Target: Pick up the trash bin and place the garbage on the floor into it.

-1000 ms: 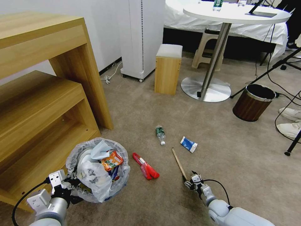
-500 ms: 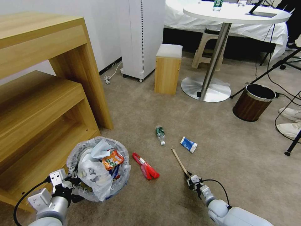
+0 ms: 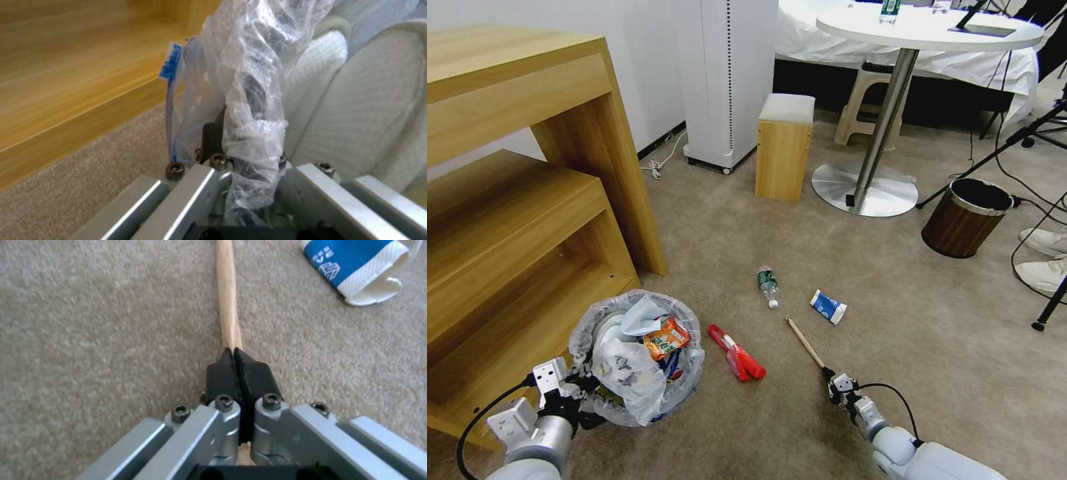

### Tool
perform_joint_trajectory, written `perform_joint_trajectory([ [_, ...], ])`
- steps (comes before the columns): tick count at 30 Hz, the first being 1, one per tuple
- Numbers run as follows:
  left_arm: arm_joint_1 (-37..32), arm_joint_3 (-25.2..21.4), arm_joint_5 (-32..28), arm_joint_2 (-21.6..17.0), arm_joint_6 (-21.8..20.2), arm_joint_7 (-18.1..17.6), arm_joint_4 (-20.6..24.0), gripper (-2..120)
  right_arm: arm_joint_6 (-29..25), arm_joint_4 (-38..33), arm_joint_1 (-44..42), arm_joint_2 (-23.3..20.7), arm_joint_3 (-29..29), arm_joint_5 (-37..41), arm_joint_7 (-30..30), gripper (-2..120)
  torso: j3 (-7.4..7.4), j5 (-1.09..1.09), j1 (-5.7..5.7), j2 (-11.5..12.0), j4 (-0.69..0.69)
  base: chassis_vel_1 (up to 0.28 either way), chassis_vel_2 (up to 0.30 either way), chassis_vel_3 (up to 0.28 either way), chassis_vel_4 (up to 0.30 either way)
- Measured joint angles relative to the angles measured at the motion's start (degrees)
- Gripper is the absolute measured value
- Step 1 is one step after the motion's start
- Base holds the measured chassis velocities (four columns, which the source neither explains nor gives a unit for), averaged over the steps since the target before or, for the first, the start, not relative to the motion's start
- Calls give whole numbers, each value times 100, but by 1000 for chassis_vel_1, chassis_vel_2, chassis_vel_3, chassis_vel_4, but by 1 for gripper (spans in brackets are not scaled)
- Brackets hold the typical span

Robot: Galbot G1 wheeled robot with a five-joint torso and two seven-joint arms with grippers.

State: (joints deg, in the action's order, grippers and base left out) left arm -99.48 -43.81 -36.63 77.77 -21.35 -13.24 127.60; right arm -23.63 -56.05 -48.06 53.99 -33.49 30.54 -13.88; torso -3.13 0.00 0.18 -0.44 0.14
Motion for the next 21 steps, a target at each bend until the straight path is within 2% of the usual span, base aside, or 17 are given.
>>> perform_joint_trajectory([
  [5, 12, -5, 3, 4, 0, -1, -48, 0, -68, -305, -13, -133, 33, 23, 6, 0, 0, 0, 0, 0, -1, 0, 0, 0, 0],
  [13, 40, -43, -4, -15, 8, -3, -117, 0, -153, -1232, -69, -436, 108, 41, -3, 0, 0, 0, 0, 0, 0, 0, 0, 0, 0],
  [15, 33, -60, -2, -10, 11, -4, -125, 0, -212, -1888, 55, -637, 138, -8, 1, 0, 0, 0, 0, 0, 0, 0, 0, 0, 0],
  [16, 33, -60, -2, -10, 11, -4, -125, 0, -212, -1888, 55, -637, 138, -8, 1, 0, 0, 0, 0, 0, 0, 0, 0, 0, 0],
  [19, 37, -65, -2, -15, 12, -6, -124, 0, -336, -2607, 381, -866, 149, -18, 157, 0, 0, -2, 0, 0, 0, 0, 0, 0, 0],
  [21, 37, -65, -3, -26, 12, -6, -119, 0, -382, -2836, 524, -925, 144, 1, 234, 0, 0, 0, 0, 0, 0, 0, 0, 0, 0],
])
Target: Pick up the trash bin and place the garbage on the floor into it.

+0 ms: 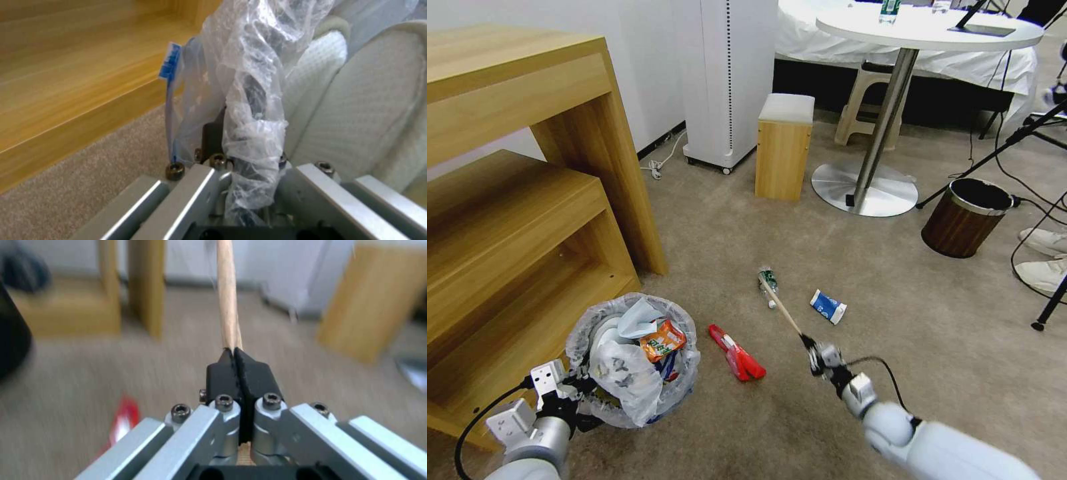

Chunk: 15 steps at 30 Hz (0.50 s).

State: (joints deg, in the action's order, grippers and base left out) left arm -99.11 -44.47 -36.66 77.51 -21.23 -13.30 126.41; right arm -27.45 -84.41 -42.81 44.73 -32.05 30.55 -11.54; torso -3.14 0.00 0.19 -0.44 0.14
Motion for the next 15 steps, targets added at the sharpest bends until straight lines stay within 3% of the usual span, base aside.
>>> perform_joint_trajectory([
  [5, 1, -3, -1, -19, -12, -8, 26, 0, 7, -888, 593, -147, -181, 274, 267, 0, 0, -1, 0, 0, 0, 0, 0, 0, 0],
  [15, -39, 0, 10, 2, -26, -12, 125, 0, -114, -1548, 1402, 84, -815, 710, 729, 0, 0, -1, 0, 1, 0, 0, 0, 0, 0],
])
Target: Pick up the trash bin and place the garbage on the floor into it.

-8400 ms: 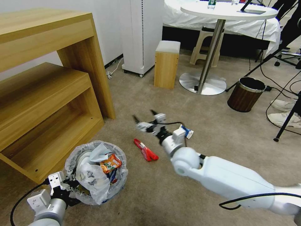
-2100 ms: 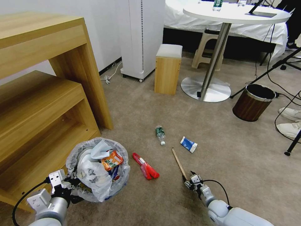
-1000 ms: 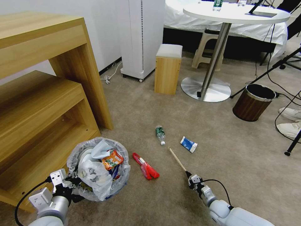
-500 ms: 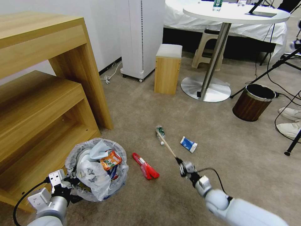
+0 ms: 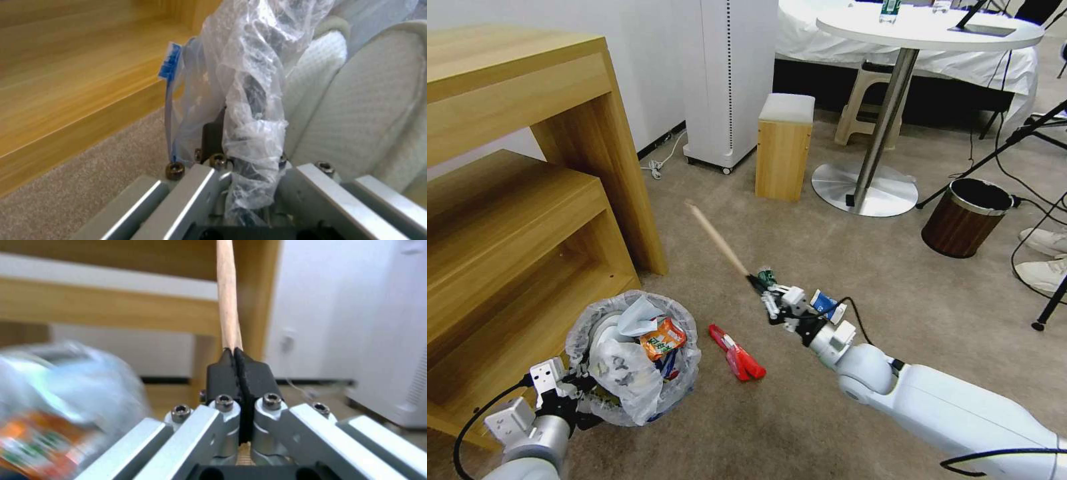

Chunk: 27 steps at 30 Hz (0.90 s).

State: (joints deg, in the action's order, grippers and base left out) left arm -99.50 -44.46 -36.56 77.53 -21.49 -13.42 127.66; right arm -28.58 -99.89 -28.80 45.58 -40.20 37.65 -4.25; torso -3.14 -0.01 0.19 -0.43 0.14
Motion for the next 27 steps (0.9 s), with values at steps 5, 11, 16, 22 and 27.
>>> perform_joint_trajectory([
  [5, -53, -10, 4, 12, -13, 0, 109, 0, -84, -113, 418, 165, -413, 172, 159, 0, 0, 0, 0, -1, 0, 0, 0, 0, 0],
  [11, -104, -17, 12, 47, -22, 0, 205, 0, -100, 30, 772, 349, -870, 146, 220, 0, 0, 0, 0, 0, 0, 0, 0, 0, 0],
  [16, -169, 0, 53, 147, -26, 3, 329, 0, -143, 355, 1002, 643, -1347, 54, 221, 0, 0, 0, 0, 0, 0, 0, 0, 0, 0],
  [22, -242, 0, 87, 210, -30, 12, 431, 0, -145, 561, 1161, 866, -1674, 13, 214, 0, 0, 1, 0, 0, 0, 0, 0, 0, 0],
  [27, -273, -17, 88, 207, -38, 14, 491, 0, -183, 785, 1288, 1060, -1920, -124, 206, 0, 0, 0, 0, 0, 0, 0, 0, 0, 0],
])
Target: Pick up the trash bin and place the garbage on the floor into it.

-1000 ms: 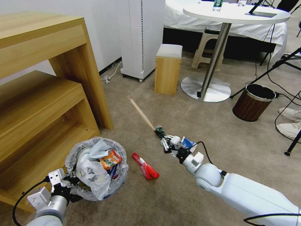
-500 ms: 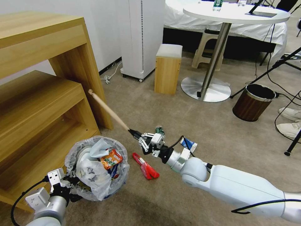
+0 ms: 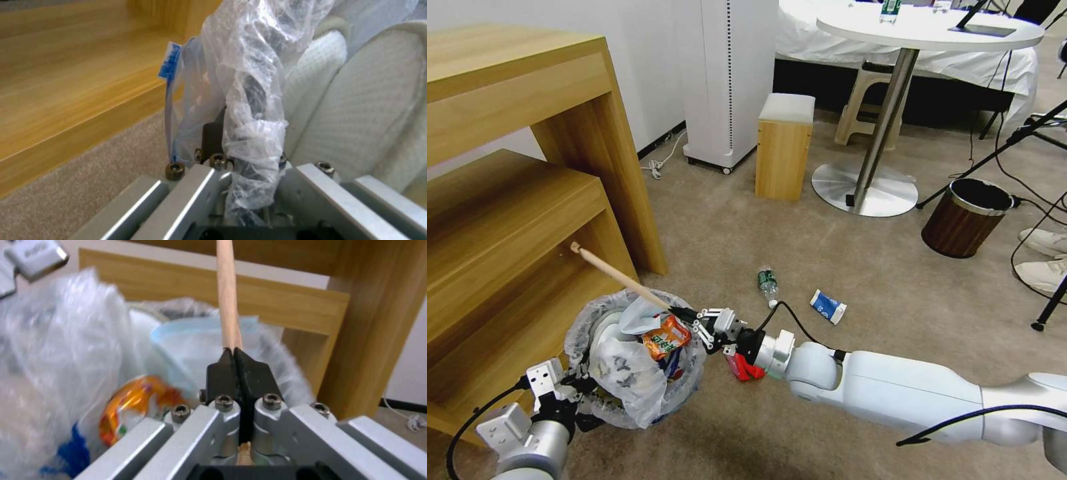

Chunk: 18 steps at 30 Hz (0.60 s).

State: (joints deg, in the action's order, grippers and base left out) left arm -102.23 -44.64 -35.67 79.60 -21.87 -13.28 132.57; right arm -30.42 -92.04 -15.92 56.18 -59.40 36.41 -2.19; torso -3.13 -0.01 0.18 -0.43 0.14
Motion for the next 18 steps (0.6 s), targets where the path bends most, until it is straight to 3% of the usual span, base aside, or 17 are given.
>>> perform_joint_trajectory([
  [18, 14, -9, -43, -31, -17, -5, 19, 0, -160, 714, -73, 395, -256, -347, -14, 0, 0, 0, 0, 0, 0, 0, 0, 0, 0],
])
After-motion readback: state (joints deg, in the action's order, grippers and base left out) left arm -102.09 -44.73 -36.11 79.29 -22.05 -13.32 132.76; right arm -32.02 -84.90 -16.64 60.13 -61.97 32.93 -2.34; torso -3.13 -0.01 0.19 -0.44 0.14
